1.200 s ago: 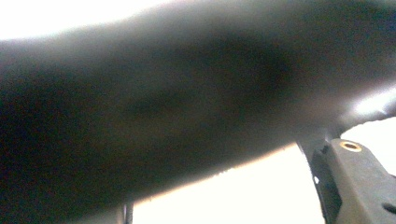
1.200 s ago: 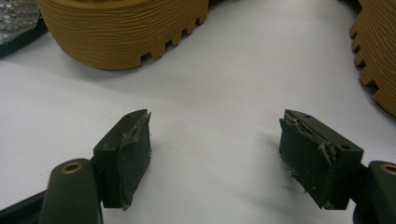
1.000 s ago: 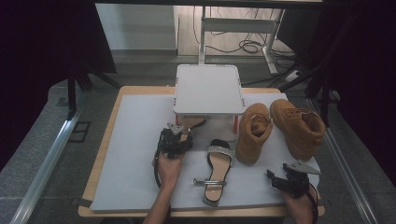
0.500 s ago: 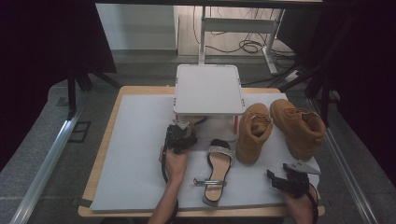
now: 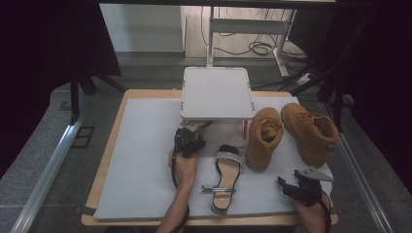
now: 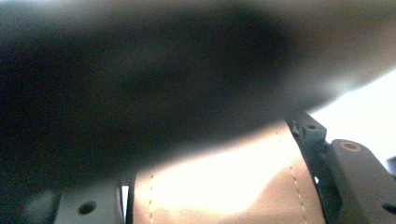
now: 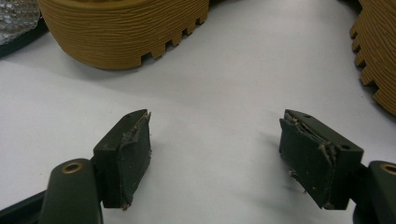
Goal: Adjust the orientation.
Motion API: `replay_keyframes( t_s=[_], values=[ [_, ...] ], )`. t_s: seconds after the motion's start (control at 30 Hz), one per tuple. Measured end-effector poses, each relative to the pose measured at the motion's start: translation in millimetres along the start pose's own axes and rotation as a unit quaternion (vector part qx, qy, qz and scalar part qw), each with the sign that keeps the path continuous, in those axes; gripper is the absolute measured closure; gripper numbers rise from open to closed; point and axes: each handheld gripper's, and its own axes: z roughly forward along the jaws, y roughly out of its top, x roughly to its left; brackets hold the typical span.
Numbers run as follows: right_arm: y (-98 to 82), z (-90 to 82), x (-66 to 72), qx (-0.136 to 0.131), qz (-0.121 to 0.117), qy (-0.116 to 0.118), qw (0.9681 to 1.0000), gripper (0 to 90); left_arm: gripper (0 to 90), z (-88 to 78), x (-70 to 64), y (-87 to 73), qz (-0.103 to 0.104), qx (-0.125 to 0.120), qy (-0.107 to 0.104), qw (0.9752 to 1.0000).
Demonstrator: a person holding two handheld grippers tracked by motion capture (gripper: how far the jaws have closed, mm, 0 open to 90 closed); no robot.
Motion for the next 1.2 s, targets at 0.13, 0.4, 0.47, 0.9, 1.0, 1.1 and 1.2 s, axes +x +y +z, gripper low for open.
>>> replay_keyframes(
  t_s=[0.13, 0.4, 0.47, 0.9, 1.0, 1.1, 1.2],
  values=[
    [0.0, 0.0, 0.0, 0.000, 0.000, 0.000, 1.0000, 25.2, 38.2, 2.2, 0.1, 2.2, -0.005, 0.001, 0.004, 1.0000],
    [-0.1, 0.0, 0.0, 0.000, 0.000, 0.000, 1.0000, 25.2, 37.5, 4.4, 3.2, 2.7, -0.013, 0.004, -0.006, 0.9999],
    [-0.1, 0.0, 0.0, 0.000, 0.000, 0.000, 1.0000, 25.2, 36.2, 4.4, 3.7, 2.6, -0.012, 0.005, -0.009, 0.9999],
    [-0.1, 0.0, 0.1, 0.000, 0.000, 0.000, 1.0000, 25.2, 29.5, -21.1, 16.0, -4.0, -0.004, -0.007, -0.064, 0.9979],
    [-0.1, 0.0, 0.1, 0.000, 0.000, 0.000, 1.0000, 25.2, 30.6, -26.1, 17.7, -5.9, 0.000, -0.009, -0.069, 0.9976],
    [-0.1, 0.0, 0.1, 0.000, 0.000, 0.000, 1.0000, 25.2, 31.8, -35.6, 22.5, -10.9, 0.008, -0.013, -0.081, 0.9966],
    [-0.1, 0.0, 0.1, 0.000, 0.000, 0.000, 1.0000, 25.2, 33.5, -41.1, 25.3, -15.3, 0.018, -0.012, -0.085, 0.9961]
  ],
)
